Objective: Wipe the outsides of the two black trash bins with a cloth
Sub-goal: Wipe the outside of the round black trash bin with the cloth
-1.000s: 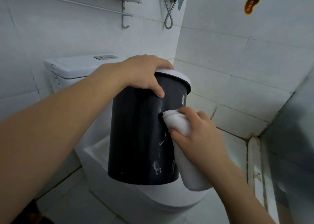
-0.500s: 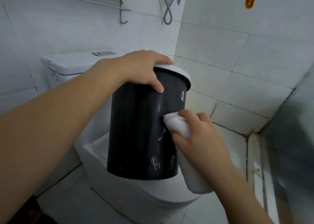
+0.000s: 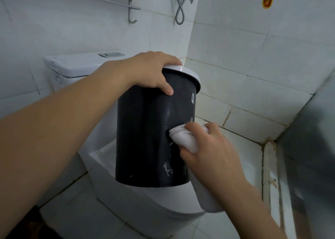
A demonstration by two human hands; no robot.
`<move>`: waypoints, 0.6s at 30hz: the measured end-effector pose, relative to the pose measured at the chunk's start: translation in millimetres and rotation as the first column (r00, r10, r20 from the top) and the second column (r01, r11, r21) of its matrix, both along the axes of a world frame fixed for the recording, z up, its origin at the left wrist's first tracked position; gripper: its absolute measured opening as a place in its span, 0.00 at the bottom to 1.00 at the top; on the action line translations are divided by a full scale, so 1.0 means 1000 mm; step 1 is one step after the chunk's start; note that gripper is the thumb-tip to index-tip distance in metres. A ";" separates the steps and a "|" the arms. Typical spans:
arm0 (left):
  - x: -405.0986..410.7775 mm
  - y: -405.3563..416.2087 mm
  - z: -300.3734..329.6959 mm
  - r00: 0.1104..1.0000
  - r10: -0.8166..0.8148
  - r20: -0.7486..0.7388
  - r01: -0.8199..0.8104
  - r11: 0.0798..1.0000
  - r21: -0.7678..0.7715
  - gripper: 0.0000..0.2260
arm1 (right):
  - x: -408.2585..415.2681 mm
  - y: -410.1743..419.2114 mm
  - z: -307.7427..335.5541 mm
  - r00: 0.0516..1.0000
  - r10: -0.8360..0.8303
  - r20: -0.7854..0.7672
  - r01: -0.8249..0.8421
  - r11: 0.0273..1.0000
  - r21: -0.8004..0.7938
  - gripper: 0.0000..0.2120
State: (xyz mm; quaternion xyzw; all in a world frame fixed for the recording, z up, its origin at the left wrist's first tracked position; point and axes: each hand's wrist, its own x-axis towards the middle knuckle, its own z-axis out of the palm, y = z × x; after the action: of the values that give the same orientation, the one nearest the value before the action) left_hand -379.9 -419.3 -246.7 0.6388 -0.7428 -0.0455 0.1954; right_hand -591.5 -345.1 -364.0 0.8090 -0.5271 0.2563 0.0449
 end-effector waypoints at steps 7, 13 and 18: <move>-0.002 -0.002 0.000 1.000 -0.009 0.013 0.009 1.000 -0.007 0.37 | 0.004 -0.013 0.008 0.999 -0.047 0.009 0.047 0.998 -0.045 0.15; -0.004 -0.005 0.000 1.000 -0.008 0.027 0.008 1.000 -0.009 0.37 | 0.000 0.009 -0.009 0.999 -0.009 -0.052 0.007 0.999 -0.037 0.17; -0.001 -0.006 -0.001 1.000 0.000 0.023 0.000 1.000 0.002 0.37 | 0.001 0.003 -0.005 0.999 -0.018 -0.043 0.016 0.999 -0.043 0.16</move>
State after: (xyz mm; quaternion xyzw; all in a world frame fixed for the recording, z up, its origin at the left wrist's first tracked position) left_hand -380.9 -425.3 -247.5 0.6396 -0.7448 -0.0391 0.1862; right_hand -590.7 -342.4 -369.3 0.8088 -0.5272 0.2495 0.0758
